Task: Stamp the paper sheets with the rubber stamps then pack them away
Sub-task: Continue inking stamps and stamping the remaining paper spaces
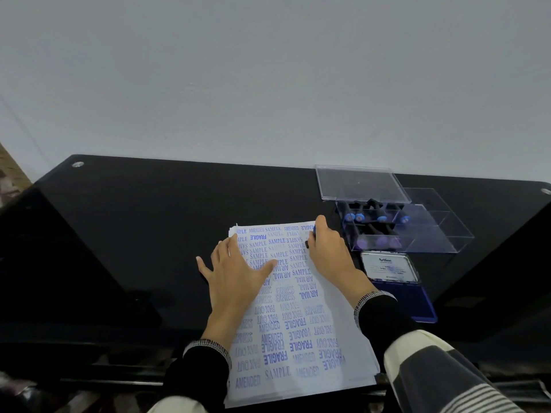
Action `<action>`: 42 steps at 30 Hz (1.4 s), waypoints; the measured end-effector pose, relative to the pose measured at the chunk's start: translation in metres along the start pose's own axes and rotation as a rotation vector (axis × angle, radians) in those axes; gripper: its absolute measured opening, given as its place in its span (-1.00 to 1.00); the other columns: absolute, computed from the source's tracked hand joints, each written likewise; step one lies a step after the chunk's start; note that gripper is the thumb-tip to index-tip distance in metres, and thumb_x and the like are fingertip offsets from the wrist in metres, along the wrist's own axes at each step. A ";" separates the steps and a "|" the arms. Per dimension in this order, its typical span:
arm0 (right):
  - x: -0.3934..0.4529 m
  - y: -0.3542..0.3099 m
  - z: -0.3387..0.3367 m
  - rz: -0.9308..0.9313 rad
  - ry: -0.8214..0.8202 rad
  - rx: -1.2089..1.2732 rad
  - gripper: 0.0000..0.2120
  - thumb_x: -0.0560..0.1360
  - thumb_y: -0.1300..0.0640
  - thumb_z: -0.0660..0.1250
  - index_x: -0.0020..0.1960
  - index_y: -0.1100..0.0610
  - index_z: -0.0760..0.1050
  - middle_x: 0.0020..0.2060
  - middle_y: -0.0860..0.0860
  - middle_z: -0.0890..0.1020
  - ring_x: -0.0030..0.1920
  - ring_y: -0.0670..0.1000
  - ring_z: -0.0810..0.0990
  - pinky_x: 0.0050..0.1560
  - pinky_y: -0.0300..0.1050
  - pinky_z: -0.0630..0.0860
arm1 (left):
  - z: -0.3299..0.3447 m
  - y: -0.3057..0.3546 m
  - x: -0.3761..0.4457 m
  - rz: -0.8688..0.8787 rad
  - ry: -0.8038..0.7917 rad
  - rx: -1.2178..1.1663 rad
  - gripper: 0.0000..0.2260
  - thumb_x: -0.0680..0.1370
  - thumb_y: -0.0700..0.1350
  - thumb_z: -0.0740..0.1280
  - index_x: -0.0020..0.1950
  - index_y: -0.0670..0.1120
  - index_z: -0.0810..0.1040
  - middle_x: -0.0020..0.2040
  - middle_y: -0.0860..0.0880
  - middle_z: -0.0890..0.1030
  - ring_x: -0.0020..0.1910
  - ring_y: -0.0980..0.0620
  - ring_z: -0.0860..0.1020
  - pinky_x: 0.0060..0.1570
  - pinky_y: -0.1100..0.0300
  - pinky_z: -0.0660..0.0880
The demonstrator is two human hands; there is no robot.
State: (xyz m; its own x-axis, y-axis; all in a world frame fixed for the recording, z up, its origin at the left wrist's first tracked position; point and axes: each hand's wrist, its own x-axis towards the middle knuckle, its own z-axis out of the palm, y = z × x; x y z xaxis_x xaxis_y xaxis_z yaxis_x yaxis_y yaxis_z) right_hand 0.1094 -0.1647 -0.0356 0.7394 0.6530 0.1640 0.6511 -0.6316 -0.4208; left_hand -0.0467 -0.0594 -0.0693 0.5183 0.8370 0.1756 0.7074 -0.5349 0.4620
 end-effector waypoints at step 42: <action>-0.027 0.035 -0.069 0.395 0.321 1.148 -0.88 0.58 0.19 0.25 -0.14 0.12 0.43 -0.40 0.08 0.55 -0.51 -0.09 0.48 -0.41 -0.19 0.48 | -0.003 0.006 -0.002 0.020 -0.030 0.058 -0.16 0.44 0.40 0.21 0.53 -0.10 0.13 0.50 -0.08 0.23 0.50 -0.10 0.18 0.42 -0.30 -0.08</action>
State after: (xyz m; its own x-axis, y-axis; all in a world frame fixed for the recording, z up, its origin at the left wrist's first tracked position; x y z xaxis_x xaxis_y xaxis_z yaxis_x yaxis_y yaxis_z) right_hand 0.1239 -0.2331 0.0071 0.9628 0.2701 -0.0084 -0.0290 0.0725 -0.9969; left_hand -0.0453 -0.0640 -0.0645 0.5464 0.8226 0.1574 0.7230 -0.5581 0.4071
